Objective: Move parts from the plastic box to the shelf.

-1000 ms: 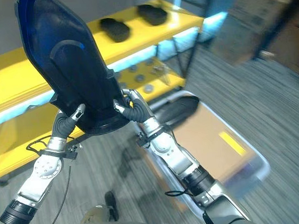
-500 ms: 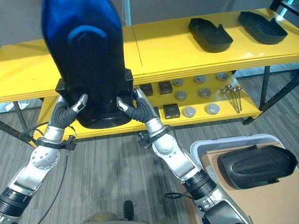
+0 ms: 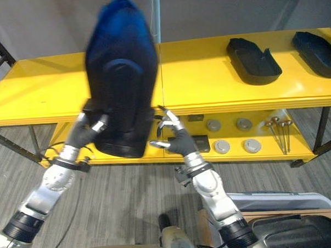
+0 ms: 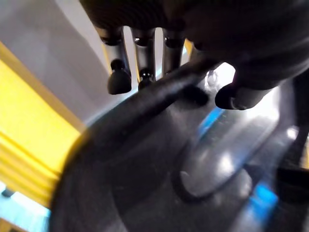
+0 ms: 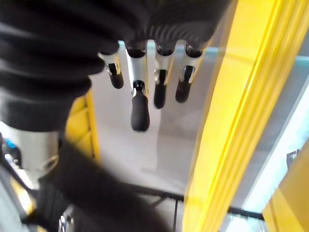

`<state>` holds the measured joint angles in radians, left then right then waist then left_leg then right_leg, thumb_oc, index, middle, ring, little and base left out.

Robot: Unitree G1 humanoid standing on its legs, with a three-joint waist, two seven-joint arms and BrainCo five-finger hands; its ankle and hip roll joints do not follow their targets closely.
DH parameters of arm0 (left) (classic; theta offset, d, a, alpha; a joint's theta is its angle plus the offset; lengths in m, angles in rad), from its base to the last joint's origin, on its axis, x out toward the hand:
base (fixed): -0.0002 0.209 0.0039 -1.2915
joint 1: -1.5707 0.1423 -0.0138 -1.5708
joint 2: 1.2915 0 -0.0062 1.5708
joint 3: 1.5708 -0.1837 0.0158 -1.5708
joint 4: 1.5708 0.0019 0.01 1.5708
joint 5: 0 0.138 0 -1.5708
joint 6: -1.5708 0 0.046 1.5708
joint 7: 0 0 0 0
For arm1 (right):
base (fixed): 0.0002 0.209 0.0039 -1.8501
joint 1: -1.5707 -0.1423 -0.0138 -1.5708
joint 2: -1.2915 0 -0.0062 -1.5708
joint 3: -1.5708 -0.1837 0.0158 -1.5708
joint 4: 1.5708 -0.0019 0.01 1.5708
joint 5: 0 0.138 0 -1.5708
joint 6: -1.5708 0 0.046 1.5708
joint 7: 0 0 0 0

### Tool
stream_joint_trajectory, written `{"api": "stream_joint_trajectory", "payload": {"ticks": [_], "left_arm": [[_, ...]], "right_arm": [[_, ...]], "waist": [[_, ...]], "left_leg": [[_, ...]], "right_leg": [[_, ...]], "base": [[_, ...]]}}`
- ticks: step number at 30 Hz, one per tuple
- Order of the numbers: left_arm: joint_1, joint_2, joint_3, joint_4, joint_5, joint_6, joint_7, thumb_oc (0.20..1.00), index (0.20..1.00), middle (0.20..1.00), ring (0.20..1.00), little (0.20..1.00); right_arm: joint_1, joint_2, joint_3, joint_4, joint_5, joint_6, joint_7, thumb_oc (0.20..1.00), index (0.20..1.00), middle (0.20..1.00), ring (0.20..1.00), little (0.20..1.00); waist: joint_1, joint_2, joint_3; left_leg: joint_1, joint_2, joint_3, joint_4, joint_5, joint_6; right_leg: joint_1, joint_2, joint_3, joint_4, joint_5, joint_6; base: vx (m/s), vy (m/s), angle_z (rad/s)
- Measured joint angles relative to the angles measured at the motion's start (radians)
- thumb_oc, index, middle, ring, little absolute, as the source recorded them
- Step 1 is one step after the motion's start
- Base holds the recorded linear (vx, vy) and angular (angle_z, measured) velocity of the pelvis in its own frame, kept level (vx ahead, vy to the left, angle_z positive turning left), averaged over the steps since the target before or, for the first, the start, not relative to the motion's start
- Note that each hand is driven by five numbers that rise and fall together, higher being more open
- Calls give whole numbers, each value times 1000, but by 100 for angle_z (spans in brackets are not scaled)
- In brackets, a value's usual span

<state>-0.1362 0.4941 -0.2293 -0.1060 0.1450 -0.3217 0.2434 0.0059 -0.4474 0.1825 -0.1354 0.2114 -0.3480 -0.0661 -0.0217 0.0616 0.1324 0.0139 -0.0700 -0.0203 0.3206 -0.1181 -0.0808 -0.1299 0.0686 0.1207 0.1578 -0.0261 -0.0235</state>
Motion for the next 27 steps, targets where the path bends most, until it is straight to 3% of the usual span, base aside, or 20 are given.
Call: {"api": "stream_joint_trajectory", "payload": {"ticks": [1, 2, 3, 5, 6, 7, 8, 9, 10, 11, 14, 16, 17, 18, 19, 20, 21, 23, 26, 27], "left_arm": [[-8, 4, 54, -5, -6, -3, 2, 200, 200, 200, 200, 200], [13, 2, 83, 0, -18, -4, 20, 200, 200, 200, 200, 200], [32, 6, 100, 8, -27, -3, 37, 200, 200, 200, 200, 200], [38, 9, 117, 30, -27, -2, 48, 200, 200, 200, 200, 200], [38, 8, 113, 39, -27, -2, 48, 200, 200, 200, 200, 200], [37, 12, 113, 37, -27, -2, 48, 200, 200, 200, 200, 200], [27, 13, 109, 41, -27, -4, 51, 200, 200, 200, 200, 200], [9, 21, 97, 56, -24, -9, 57, 200, 200, 200, 200, 200], [-1, 28, 95, 77, -24, -24, 70, 200, 200, 200, 200, 200], [-8, 39, 89, 83, -24, -20, 73, 200, 200, 200, 200, 200], [-46, 62, 78, 90, -20, -11, 72, 200, 200, 200, 200, 200], [-64, 64, 75, 103, -21, -4, 76, 200, 200, 200, 200, 200], [-68, 57, 69, 129, -22, -1, 77, 200, 200, 200, 200, 200], [-68, 57, 69, 129, -22, -1, 77, 200, 200, 200, 200, 200], [-60, 32, 81, 176, -25, 10, 80, 200, 200, 200, 200, 200], [-51, 22, 98, 202, -26, 23, 80, 200, 200, 200, 200, 200], [-49, 21, 106, 204, -26, 36, 80, 200, 200, 200, 200, 200], [-29, 22, 136, 204, -27, 42, 81, 200, 200, 200, 200, 200], [23, 21, 192, 204, -35, 62, 100, 200, 200, 200, 200, 200], [31, 21, 202, 209, -35, 69, 112, 200, 200, 200, 200, 200]], "right_arm": [[30, -2, -67, 0, 26, 7, -1, 1000, 1000, 1000, 1000, 1000], [52, -15, -103, 12, 42, 20, -4, 1000, 1000, 1000, 1000, 1000], [60, -34, -107, 23, 54, 22, -5, 1000, 1000, 1000, 1000, 1000], [56, -84, -113, 54, 62, 28, -3, 1000, 1000, 1000, 1000, 1000], [63, -84, -113, 57, 65, 32, -3, 1000, 1000, 1000, 1000, 1000], [68, -78, -105, 51, 66, 32, -1, 1000, 1000, 1000, 1000, 1000], [71, -76, -103, 40, 66, 32, -3, 1000, 1000, 1000, 1000, 1000], [50, -80, -97, 45, 55, 28, -9, 1000, 1000, 1000, 1000, 1000], [5, -83, -83, 71, 50, 27, -14, 1000, 1000, 1000, 1000, 1000], [-23, -87, -83, 77, 46, 28, -15, 1000, 1000, 1000, 1000, 1000], [7, -86, -127, 52, 25, 30, -38, 1000, 1000, 1000, 1000, 1000], [12, -61, -134, 58, 16, 29, -52, 1000, 1000, 1000, 1000, 1000], [6, -21, -125, 76, 12, 33, -53, 1000, 1000, 1000, 1000, 1000], [6, -21, -125, 76, 12, 33, -53, 1000, 1000, 1000, 1000, 1000], [-14, -5, -103, 81, -19, 50, -54, 1000, 1000, 1000, 1000, 1000], [-35, 1, -90, 77, -30, 50, -54, 1000, 1000, 1000, 1000, 1000], [-44, 1, -86, 78, -37, 51, -53, 1000, 1000, 1000, 1000, 1000], [-49, 4, -69, 80, -52, 61, -51, 1000, 1000, 1000, 1000, 1000], [-19, 14, -67, 90, -61, 71, -45, 1000, 1000, 1000, 1000, 1000], [-24, 12, -68, 104, -61, 71, -45, 1000, 1000, 1000, 1000, 1000]], "waist": [[4, -26, 18], [8, -49, 40], [27, -50, 37], [52, -55, 50], [49, -58, 51], [44, -58, 49], [19, -51, 46], [11, -32, 32], [4, -21, 21], [0, -17, 22], [-12, -2, 15], [-30, 9, 8], [-23, -7, 18], [-23, -7, 18], [9, -17, 11], [10, -43, 3], [5, -59, 3], [28, -87, -11], [62, -131, -38], [67, -127, -36]], "left_leg": [[-168, -17, 26, 330, 51, -101], [-288, -2, 32, 509, 64, -127], [-349, -4, 25, 560, 70, -125], [-462, 29, 41, 634, 77, -93], [-473, 68, 63, 566, 71, -68], [-431, 120, 106, 386, 64, -31], [-391, 159, 100, 224, 71, -20], [-332, 203, 82, -24, 88, -15], [-246, 209, 47, -256, 101, -7], [-206, 205, 21, -352, 115, 0], [-146, 162, 65, -377, 156, -8], [-37, 125, 101, -404, 247, 46], [-16, 109, 106, -404, 256, 70], [-16, 109, 106, -404, 256, 70], [6, 89, 129, -403, 241, 91], [4, 45, 131, -403, 239, 91], [5, 29, 129, -403, 227, 92], [8, 25, 157, -403, 182, 87], [11, 30, 158, -404, 171, 77], [14, 39, 158, -404, 171, 75]], "right_leg": [[-1, -22, 5, 28, -6, -37], [23, -35, 15, 34, -10, -38], [25, -40, 27, 40, -14, -66], [59, -45, 54, 13, -26, -65], [89, -53, 50, -16, -18, -48], [119, -55, 24, -52, 4, -49], [147, -44, 33, -76, -8, -11], [168, -25, 31, -114, -9, 11], [155, -17, 55, -116, -13, 12], [156, -13, 79, -117, -12, 17], [177, -29, 85, -147, -8, 14], [207, -34, 93, -133, -52, 59], [151, -48, 102, -4, -79, 115], [151, -48, 102, -4, -79, 115], [101, -90, 122, 18, -132, 156], [78, -168, 148, -45, -94, 189], [72, -204, 157, -83, -50, 202], [58, -226, 175, -130, 22, 220], [114, -233, 169, -238, 48, 207], [119, -224, 168, -241, 52, 202]], "base": [[2, -63, 34], [100, -78, 7], [185, -44, -36], [243, 30, -56], [265, 167, -46], [177, 198, -26], [214, 286, -28], [132, 208, -46], [147, 183, -73], [192, 175, -76], [123, 141, -28], [146, 169, -22], [98, 112, -23], [53, 53, -73], [67, 49, -68], [80, 56, -62], [74, 33, -14], [57, -5, -13], [46, -28, 1], [41, -32, 7]]}}
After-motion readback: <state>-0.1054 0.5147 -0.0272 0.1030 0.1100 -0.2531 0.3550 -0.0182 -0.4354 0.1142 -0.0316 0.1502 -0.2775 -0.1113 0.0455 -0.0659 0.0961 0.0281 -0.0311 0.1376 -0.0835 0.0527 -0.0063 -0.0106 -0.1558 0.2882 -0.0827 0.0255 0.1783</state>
